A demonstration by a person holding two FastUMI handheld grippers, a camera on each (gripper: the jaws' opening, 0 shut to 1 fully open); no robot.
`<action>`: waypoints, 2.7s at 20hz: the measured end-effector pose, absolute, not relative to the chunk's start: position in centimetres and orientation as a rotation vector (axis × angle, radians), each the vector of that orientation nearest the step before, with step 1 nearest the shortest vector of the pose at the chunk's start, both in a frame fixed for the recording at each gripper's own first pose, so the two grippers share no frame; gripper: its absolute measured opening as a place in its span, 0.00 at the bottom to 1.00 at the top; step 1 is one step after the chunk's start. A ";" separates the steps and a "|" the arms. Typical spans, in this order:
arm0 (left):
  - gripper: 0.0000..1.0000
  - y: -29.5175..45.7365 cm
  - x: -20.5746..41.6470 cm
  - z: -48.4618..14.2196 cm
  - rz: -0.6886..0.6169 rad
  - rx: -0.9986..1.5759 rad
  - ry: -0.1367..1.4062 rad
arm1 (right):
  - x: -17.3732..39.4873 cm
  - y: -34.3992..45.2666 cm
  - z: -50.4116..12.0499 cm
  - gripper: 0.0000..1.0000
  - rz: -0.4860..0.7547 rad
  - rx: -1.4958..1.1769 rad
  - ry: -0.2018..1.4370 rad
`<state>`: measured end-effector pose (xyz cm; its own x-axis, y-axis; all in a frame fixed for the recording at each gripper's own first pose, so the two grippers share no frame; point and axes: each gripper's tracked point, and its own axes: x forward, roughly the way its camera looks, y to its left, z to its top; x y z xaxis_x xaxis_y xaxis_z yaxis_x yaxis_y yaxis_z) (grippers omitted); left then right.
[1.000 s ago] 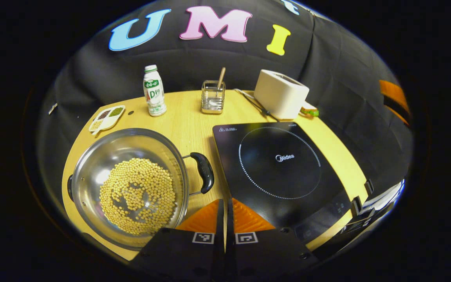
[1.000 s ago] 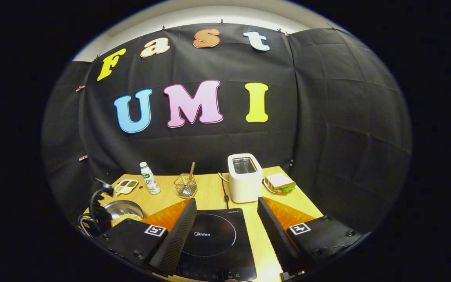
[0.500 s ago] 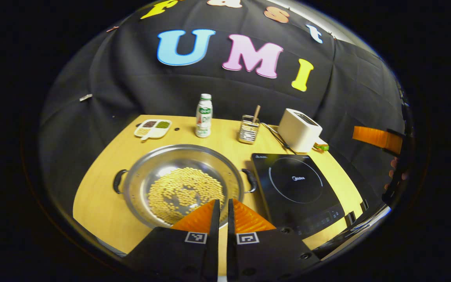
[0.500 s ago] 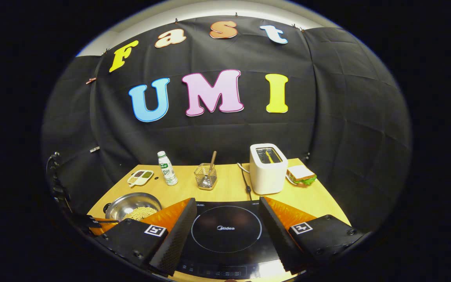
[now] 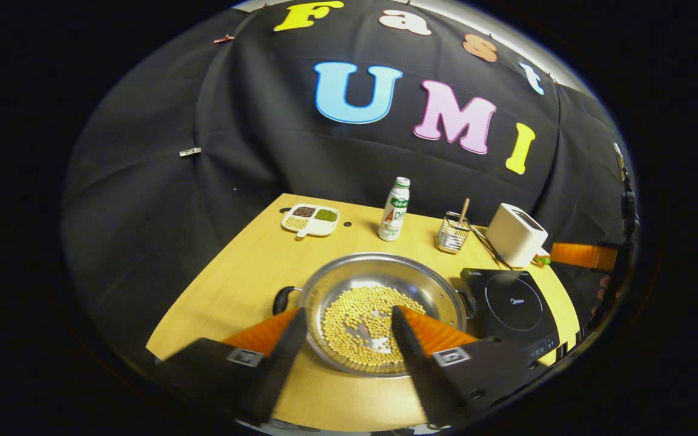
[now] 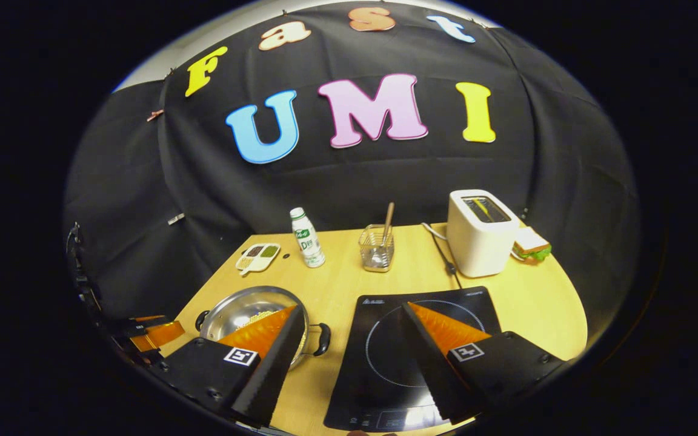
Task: First push the handle of the pot to place it horizontally, then grasp the pot with both hands and set it on the induction cooktop.
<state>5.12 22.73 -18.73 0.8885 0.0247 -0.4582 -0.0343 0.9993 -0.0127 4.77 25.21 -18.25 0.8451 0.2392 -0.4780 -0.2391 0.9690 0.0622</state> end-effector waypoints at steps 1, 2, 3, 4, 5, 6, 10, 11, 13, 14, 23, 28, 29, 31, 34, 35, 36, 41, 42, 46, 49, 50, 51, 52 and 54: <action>0.98 24.0 5.9 -18.9 0.040 -0.018 0.482 | 5.1 26.2 -18.8 0.99 0.264 -0.008 0.521; 0.95 24.8 6.4 -19.2 0.041 -0.018 0.488 | 5.6 27.1 -19.7 0.99 0.272 -0.015 0.542; 0.95 25.7 7.1 -19.3 0.044 -0.019 0.490 | 5.7 27.8 -20.6 0.99 0.275 -0.023 0.567; 0.96 26.4 7.8 -19.6 0.042 -0.016 0.490 | 6.0 28.5 -21.5 0.99 0.276 -0.031 0.591; 0.95 27.0 8.4 -19.9 0.035 -0.007 0.491 | 6.3 29.0 -22.2 0.99 0.275 -0.038 0.618; 0.95 27.7 8.9 -20.3 0.033 0.006 0.494 | 6.6 29.5 -23.2 0.99 0.271 -0.041 0.648; 0.95 29.1 11.1 -21.2 0.009 0.027 0.492 | 7.9 31.5 -27.0 0.99 0.289 -0.048 0.740; 0.95 29.4 11.6 -21.5 0.006 0.022 0.491 | 8.1 31.6 -28.0 0.99 0.289 -0.058 0.756; 0.95 29.3 12.3 -22.5 -0.013 -0.001 0.505 | 8.5 32.0 -29.8 0.99 0.289 -0.066 0.793; 0.96 29.3 12.5 -23.2 -0.020 -0.008 0.516 | 8.8 32.3 -30.6 0.99 0.291 -0.066 0.810; 0.95 29.9 15.8 -28.3 -0.065 -0.042 0.598 | 10.2 33.0 -36.8 0.99 0.291 -0.077 0.899; 0.96 29.1 16.4 -31.3 -0.092 -0.068 0.658 | 9.5 33.7 -38.7 0.98 0.301 -0.101 0.910; 0.96 29.1 16.6 -31.6 -0.095 -0.071 0.666 | 9.2 33.9 -39.1 0.99 0.299 -0.107 0.920; 0.95 29.2 16.7 -32.4 -0.098 -0.083 0.681 | 9.2 33.9 -39.5 1.00 0.297 -0.146 0.903; 0.93 29.6 16.6 -33.5 -0.113 -0.079 0.712 | 8.8 34.0 -39.9 0.99 0.304 -0.165 0.910; 0.92 29.7 16.6 -33.6 -0.120 -0.074 0.718 | 8.7 34.0 -40.2 0.98 0.304 -0.161 0.918; 0.89 29.9 16.7 -34.0 -0.121 -0.068 0.725 | 8.5 34.1 -40.4 0.97 0.303 -0.158 0.925; 0.80 31.2 16.6 -35.0 -0.107 -0.070 0.743 | 8.3 34.5 -40.9 0.83 0.283 -0.145 0.926; 0.72 31.5 16.6 -35.1 -0.105 -0.068 0.747 | 8.6 34.0 -41.0 0.82 0.262 -0.162 0.918; 0.71 31.7 16.4 -35.5 -0.113 -0.067 0.767 | 8.3 34.3 -41.2 0.72 0.246 -0.151 0.932; 0.70 31.8 16.4 -35.3 -0.107 -0.080 0.768 | 8.4 34.5 -41.2 0.70 0.252 -0.125 0.933; 0.69 31.8 16.3 -35.5 -0.109 -0.083 0.772 | 8.2 34.5 -41.1 0.64 0.258 -0.114 0.942; 0.69 31.8 16.3 -35.4 -0.111 -0.079 0.774 | 8.1 34.5 -41.1 0.65 0.258 -0.106 0.943; 0.68 31.9 16.2 -35.4 -0.106 -0.078 0.777 | 8.1 34.6 -41.1 0.65 0.262 -0.115 0.939; 0.66 31.9 16.3 -35.3 -0.101 -0.082 0.776 | 8.0 34.5 -41.1 0.62 0.251 -0.097 0.928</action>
<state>16.29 31.87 -35.29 0.7096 -0.1214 -0.6941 0.0607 0.9919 -0.1113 8.03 34.52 -41.06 0.5725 0.1722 -0.8017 -0.2557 0.9664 0.0249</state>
